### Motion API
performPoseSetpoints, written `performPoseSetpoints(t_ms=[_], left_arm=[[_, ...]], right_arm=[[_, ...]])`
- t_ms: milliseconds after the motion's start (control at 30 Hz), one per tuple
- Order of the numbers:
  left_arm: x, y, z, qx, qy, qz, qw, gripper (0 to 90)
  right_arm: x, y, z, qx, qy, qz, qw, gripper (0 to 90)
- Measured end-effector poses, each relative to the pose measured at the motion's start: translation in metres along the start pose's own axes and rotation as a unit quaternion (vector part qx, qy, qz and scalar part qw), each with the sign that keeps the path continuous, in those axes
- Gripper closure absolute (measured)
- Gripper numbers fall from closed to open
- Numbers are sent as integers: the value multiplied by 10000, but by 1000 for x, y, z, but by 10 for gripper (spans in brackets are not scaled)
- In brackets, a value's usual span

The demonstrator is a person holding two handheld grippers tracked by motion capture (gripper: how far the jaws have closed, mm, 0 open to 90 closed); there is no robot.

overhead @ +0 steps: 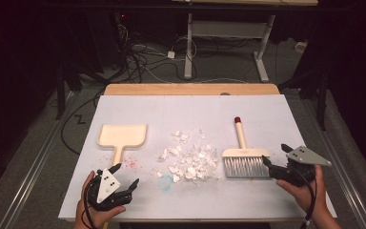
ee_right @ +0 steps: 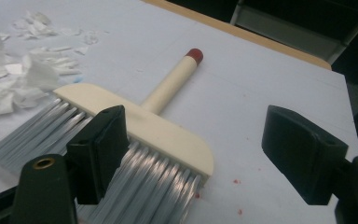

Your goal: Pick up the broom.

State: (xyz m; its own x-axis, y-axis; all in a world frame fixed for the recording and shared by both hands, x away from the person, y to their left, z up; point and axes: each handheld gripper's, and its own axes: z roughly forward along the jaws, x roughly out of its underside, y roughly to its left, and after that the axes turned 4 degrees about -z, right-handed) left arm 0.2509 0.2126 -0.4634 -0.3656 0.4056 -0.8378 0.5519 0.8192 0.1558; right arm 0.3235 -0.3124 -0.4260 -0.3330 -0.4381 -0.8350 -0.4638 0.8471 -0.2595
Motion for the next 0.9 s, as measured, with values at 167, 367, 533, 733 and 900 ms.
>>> performPoseSetpoints(t_ms=[167,367,533,733,900], left_arm=[[-2,0,2,37,2,-14,10000,231],[-4,-3,4,168,126,108,9997,258],[-6,-6,5,240,47,65,9997,258],[-4,-8,5,40,64,60,10000,240],[-1,-3,6,58,146,-59,9999,229]], right_arm=[[-15,-7,22,-112,358,177,9991,237],[-42,-16,66,-291,958,492,9938,271],[-56,-8,114,-399,1746,582,9821,334],[-58,0,154,-506,2546,777,9626,436],[-61,-1,156,-578,2596,759,9610,592]])
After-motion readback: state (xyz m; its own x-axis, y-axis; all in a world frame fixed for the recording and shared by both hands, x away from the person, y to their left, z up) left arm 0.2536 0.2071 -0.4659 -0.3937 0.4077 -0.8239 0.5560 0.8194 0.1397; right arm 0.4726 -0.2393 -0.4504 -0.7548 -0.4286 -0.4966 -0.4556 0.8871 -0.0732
